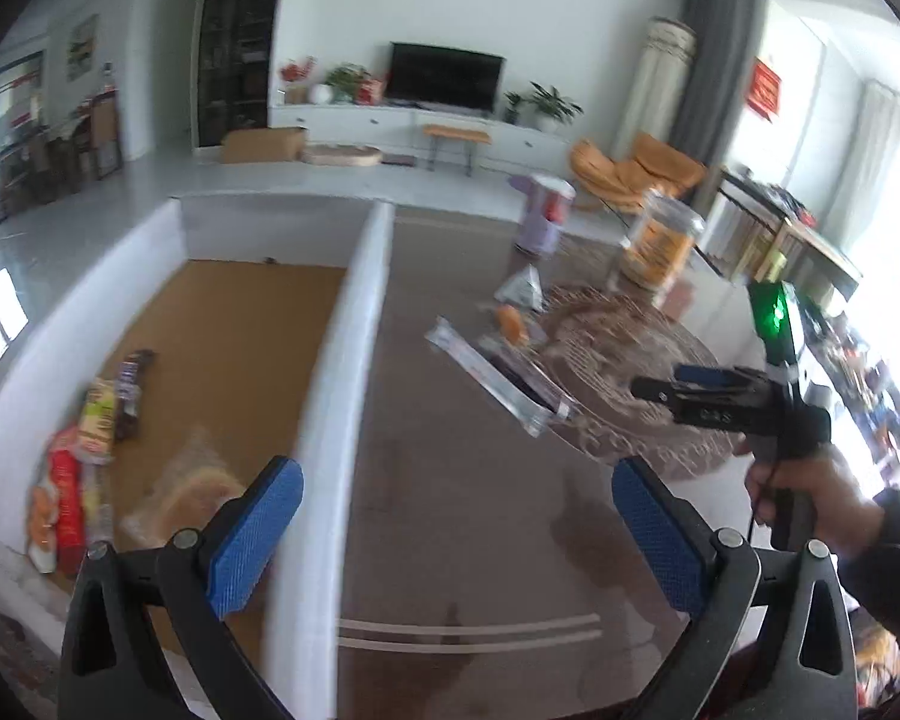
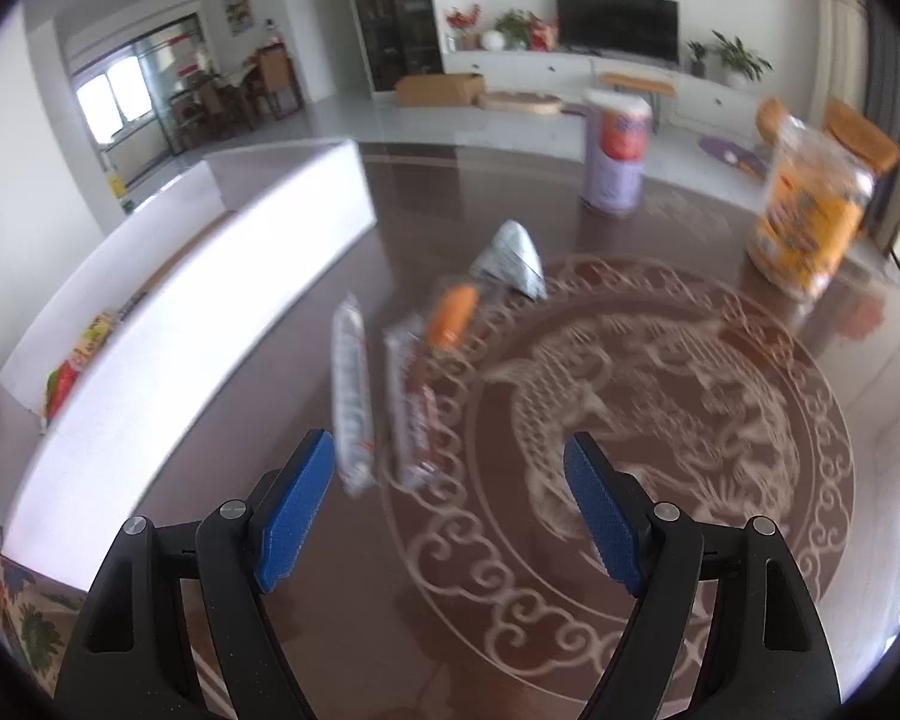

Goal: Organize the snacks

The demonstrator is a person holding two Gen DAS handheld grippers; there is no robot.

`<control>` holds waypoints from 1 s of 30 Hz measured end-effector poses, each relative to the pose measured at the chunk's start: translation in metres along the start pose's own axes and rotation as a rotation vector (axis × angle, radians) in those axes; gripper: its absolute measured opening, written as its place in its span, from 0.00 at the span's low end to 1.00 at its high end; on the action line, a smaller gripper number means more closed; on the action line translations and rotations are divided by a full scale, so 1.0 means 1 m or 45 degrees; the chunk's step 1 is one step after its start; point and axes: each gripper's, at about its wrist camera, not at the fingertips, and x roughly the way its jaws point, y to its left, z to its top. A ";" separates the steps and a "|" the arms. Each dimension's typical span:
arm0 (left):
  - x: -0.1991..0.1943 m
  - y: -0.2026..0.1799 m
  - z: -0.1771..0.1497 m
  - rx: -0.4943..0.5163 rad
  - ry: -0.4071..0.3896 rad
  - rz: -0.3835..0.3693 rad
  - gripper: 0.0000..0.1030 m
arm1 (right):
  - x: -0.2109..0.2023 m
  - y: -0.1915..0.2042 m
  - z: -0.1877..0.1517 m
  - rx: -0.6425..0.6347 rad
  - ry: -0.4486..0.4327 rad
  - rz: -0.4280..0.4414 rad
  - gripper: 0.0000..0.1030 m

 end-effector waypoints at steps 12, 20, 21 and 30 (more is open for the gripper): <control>0.177 -0.135 -0.043 0.230 0.287 0.083 1.00 | -0.042 -0.116 -0.111 0.230 0.037 -0.413 0.79; 0.216 -0.165 -0.017 0.243 0.231 0.067 1.00 | -0.050 -0.142 -0.123 0.316 -0.003 -0.468 0.84; 0.219 -0.166 -0.015 0.243 0.228 0.066 1.00 | -0.048 -0.142 -0.122 0.319 0.000 -0.468 0.85; 0.254 -0.175 0.016 0.272 0.219 0.036 1.00 | -0.049 -0.144 -0.126 0.320 0.004 -0.458 0.87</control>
